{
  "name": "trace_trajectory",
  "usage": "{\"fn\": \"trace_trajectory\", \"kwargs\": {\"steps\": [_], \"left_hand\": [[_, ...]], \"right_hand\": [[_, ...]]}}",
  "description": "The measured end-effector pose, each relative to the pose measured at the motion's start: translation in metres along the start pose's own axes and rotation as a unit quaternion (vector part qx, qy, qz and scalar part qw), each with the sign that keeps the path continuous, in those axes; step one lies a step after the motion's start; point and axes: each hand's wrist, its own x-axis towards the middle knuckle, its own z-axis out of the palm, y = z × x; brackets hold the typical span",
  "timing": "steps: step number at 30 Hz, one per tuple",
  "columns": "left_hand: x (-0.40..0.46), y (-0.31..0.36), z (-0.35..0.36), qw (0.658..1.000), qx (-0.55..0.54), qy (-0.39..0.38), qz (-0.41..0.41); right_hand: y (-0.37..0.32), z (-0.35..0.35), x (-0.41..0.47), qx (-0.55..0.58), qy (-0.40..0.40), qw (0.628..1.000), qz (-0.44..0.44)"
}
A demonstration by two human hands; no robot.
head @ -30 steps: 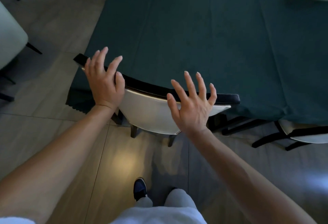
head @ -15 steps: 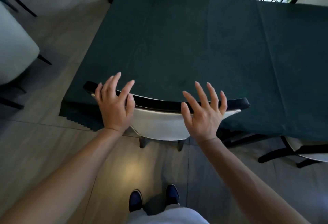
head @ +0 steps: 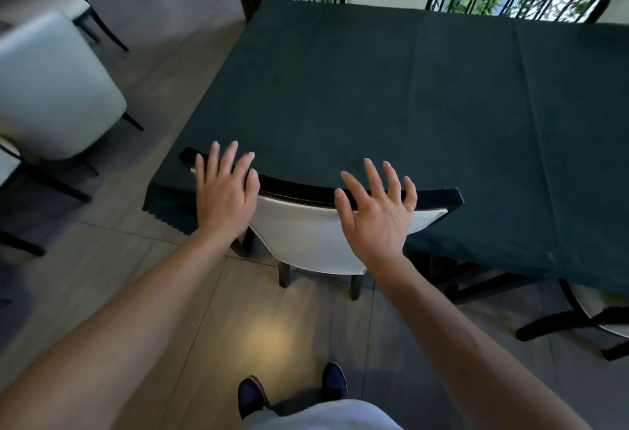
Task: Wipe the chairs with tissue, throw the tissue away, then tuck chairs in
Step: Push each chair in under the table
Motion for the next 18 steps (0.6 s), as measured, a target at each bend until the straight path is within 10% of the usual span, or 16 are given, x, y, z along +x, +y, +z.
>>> {"fn": "trace_trajectory", "kwargs": {"steps": [6,18], "left_hand": [[0.0,-0.014,-0.022,0.997,-0.062,-0.039,0.035],[0.005,-0.105,-0.112,0.974,-0.172,0.114,0.09]], "right_hand": [[-0.015,-0.031,0.009,0.07,-0.075,0.994,0.039],[-0.134,-0.075,0.035,0.103,-0.038,0.993,0.03]]}}
